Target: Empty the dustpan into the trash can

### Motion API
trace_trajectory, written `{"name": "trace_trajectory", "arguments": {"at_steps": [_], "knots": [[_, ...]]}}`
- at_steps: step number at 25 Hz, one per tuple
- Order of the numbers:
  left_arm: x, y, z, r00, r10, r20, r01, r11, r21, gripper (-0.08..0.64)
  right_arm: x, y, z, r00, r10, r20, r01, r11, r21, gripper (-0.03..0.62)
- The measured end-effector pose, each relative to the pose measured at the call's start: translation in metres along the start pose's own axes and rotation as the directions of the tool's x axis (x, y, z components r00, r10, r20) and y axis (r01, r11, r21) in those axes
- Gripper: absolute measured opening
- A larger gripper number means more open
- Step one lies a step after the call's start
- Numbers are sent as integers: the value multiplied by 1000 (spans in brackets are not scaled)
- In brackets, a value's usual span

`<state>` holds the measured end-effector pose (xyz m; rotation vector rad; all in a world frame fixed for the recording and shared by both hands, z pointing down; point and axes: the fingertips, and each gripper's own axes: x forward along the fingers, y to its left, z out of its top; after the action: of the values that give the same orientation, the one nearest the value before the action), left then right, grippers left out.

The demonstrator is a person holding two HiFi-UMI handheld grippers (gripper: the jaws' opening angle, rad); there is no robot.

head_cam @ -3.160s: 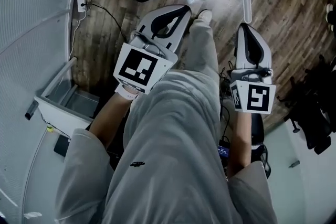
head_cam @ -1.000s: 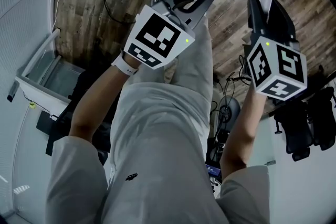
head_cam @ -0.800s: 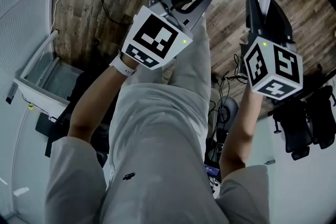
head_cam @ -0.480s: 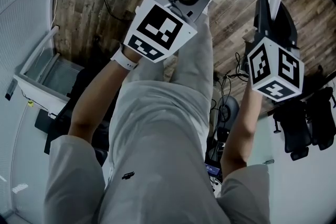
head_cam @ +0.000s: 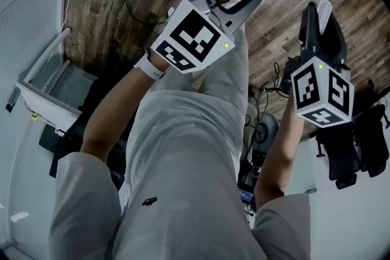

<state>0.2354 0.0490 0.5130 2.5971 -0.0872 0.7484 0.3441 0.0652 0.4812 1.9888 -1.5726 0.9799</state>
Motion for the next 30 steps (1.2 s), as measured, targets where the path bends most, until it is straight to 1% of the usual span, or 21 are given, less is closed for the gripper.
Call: {"name": "trace_trajectory", "arguments": {"at_steps": [3, 6, 10, 13, 16, 20, 22, 26, 30], "knots": [[0, -10, 5, 999, -42, -10, 42, 999, 21, 11, -14, 7, 11, 1000, 8, 11, -8, 1000, 7, 140], [-1, -14, 12, 998, -54, -13, 54, 998, 44, 64, -29, 13, 21, 1000, 15, 18, -15, 1000, 9, 140], [4, -19, 21, 997, -69, -23, 70, 996, 49, 71, -49, 20, 35, 999, 39, 29, -40, 999, 22, 140], [2, -29, 28, 996, -90, -31, 92, 992, 86, 71, -68, 29, 39, 999, 46, 19, -47, 998, 34, 140], [-4, -35, 37, 995, -100, -15, 101, 989, 110, 72, -84, 38, 48, 999, 47, 24, -48, 998, 43, 140], [-16, -44, 44, 991, -136, -16, 136, 975, 173, 86, -101, 57, 63, 997, 63, 48, -66, 995, 71, 140], [-20, -47, 48, 991, -137, -9, 136, 970, 201, 95, -109, 64, 70, 996, 70, 60, -74, 994, 78, 140], [-36, -56, 60, 988, -151, 17, 143, 963, 228, 118, -127, 82, 79, 993, 90, 74, -96, 992, 82, 140], [-48, -61, 77, 987, -154, 44, 137, 956, 258, 120, -139, 100, 90, 989, 122, 85, -127, 990, 66, 140]]}}
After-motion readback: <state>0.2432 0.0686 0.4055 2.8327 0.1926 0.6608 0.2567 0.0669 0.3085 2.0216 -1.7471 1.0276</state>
